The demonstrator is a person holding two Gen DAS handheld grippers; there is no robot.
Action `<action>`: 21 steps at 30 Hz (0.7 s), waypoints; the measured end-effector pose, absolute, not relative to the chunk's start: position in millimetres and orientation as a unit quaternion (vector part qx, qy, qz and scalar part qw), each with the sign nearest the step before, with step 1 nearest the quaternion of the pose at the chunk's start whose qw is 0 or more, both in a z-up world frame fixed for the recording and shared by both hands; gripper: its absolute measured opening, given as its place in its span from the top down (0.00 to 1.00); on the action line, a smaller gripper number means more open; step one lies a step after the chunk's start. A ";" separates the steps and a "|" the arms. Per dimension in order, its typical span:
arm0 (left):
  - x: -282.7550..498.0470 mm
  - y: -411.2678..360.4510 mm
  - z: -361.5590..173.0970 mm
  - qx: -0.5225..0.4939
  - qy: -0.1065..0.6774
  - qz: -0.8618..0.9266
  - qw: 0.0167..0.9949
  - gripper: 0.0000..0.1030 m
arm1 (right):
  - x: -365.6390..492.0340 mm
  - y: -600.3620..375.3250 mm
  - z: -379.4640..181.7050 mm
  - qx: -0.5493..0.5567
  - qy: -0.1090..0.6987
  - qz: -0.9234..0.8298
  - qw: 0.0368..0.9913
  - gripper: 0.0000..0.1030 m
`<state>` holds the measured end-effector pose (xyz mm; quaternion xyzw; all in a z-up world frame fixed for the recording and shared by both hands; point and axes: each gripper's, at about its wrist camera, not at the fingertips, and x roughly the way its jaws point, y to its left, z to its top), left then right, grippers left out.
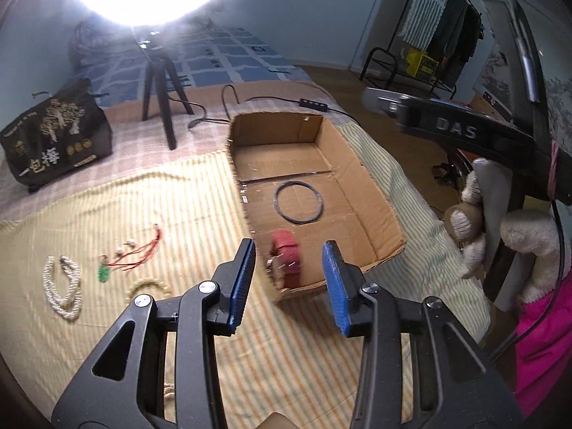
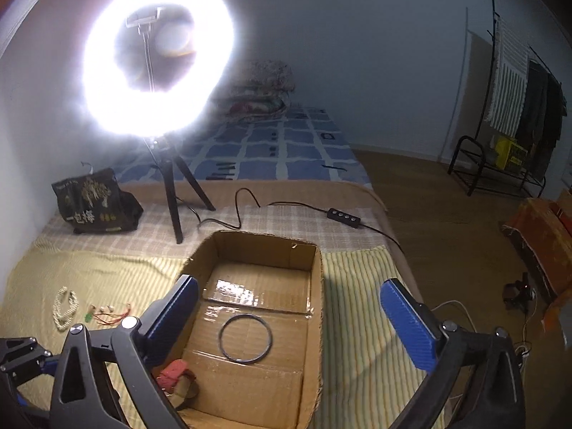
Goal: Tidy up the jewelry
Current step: 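Open the left tool over the box while the right tool releases the bangle inside, then move the left tool to the pearl necklace while the right tool approaches the red-string earrings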
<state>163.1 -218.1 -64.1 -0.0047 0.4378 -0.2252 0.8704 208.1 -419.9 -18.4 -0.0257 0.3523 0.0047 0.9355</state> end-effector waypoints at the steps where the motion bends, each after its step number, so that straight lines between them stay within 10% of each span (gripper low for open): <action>1: 162.1 -212.9 -62.8 -0.005 0.436 -0.222 0.872 0.62 | 205.5 -419.6 -16.8 -0.019 0.350 0.008 0.937 0.00; 21: 171.4 -57.4 -57.0 -0.044 0.445 -0.097 0.889 0.62 | 190.1 -320.4 -21.6 -0.030 0.375 0.092 0.922 0.06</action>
